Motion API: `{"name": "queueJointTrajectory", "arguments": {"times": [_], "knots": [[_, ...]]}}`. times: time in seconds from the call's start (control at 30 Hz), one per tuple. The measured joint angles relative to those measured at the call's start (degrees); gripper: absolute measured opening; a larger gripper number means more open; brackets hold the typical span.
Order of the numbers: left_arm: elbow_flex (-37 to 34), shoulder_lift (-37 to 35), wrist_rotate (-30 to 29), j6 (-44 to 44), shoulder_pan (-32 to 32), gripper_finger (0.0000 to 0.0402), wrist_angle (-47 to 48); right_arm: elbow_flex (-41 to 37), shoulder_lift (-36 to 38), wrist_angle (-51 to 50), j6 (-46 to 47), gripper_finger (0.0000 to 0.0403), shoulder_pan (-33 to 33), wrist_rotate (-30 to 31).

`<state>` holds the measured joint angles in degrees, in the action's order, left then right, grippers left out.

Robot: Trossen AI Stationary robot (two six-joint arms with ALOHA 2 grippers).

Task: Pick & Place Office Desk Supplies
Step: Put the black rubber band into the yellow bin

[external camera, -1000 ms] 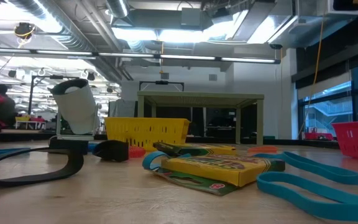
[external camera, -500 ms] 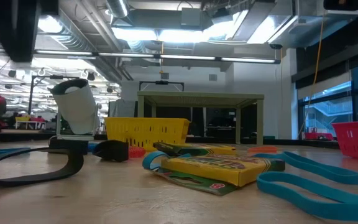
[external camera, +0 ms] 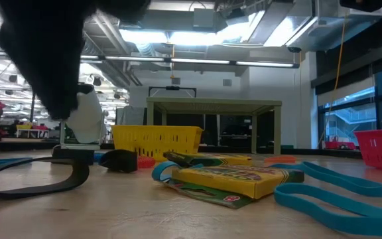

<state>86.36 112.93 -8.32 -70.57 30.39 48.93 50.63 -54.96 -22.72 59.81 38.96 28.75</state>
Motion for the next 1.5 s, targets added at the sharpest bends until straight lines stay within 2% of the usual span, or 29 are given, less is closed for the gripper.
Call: {"name": "queueJointTrajectory", "arguments": {"times": [0.13, 0.6, 0.7, 0.87, 1.0, 1.1, 1.2, 1.33, 1.5], "knots": [[-2.45, 1.03, 2.53, -0.11, -0.86, 0.0171, -5.36, 0.0, -0.02, -0.02, -0.74, 0.0082, 0.04, -1.88], [-2.47, 8.07, 9.99, -0.25, -1.82, 0.0164, -6.75, 0.0, -0.07, 0.28, -3.31, 0.0082, 0.04, -5.42], [-2.53, 8.39, 10.84, -0.83, -2.16, 0.013, -6.64, 0.0, -0.05, 0.39, -3.45, 0.0082, 0.04, -5.45], [-2.61, 7.57, 13.34, 0.07, -3.6, 0.0019, -5.88, 0.0, -0.04, 0.41, -4.85, 0.0082, 0.04, -6.73], [-2.64, 6.1, 13.33, -0.43, -4.18, 0.0004, -5.85, 0.0, -0.04, 0.42, -6.05, 0.0082, 0.04, -7.35], [-2.55, 4.5, 11.94, -1.93, -4.32, 0.0003, -5.32, 0.0, -0.05, 0.42, -6.65, 0.0082, 0.04, -7.34], [-1.17, 1.93, 7.8, -4.12, -4.52, 0.0002, -4.16, 0.0, -0.04, 0.41, -7.74, 0.0082, 0.04, -7.37], [2.17, -2.14, 0.36, -6.71, -4.63, 0.0002, -1.64, 0.0, -0.04, 0.41, -10.99, 0.0082, 0.04, -7.82], [6.52, -6.62, -9.96, -6.87, -6.65, 0.0002, 6.67, 0.0, -0.04, 0.42, -12.8, 0.0082, 0.04, -8.73]]}}
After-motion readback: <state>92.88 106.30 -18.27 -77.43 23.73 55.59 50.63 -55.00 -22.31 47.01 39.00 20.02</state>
